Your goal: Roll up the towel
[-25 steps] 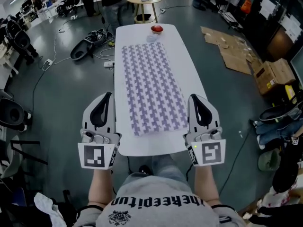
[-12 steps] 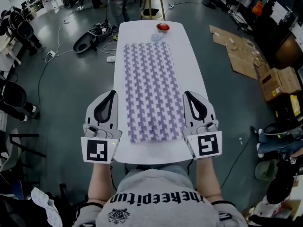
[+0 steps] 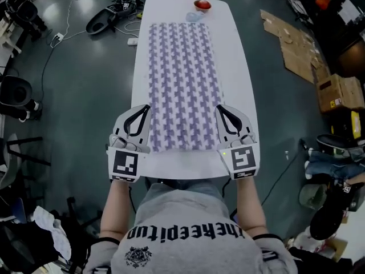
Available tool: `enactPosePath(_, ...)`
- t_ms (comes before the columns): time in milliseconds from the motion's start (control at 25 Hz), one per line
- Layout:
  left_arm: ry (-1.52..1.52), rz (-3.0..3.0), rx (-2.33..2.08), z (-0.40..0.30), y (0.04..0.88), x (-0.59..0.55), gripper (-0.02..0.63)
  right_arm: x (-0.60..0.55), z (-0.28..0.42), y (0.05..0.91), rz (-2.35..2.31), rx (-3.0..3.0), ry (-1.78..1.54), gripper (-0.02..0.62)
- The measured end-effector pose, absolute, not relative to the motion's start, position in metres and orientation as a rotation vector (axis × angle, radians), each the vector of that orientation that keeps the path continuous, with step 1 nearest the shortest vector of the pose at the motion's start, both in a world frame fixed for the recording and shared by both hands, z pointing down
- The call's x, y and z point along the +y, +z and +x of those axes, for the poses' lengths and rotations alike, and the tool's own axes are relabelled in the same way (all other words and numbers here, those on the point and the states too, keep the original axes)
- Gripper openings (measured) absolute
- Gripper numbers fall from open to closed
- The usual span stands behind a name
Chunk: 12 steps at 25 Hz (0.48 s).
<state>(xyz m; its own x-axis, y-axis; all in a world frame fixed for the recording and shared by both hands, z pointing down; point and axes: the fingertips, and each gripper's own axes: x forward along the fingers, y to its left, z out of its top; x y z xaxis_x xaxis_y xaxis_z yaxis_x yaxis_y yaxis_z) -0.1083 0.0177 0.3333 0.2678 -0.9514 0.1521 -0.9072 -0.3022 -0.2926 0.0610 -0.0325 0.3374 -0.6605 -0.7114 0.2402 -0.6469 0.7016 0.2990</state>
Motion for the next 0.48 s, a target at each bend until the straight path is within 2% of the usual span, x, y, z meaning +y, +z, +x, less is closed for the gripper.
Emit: enactPosePath(480,-0.993,-2.605,1.391,-0.080,0.484,0.057,0.006,0.010,0.070,0.463,0.683,-2.378,-0.199,0.003)
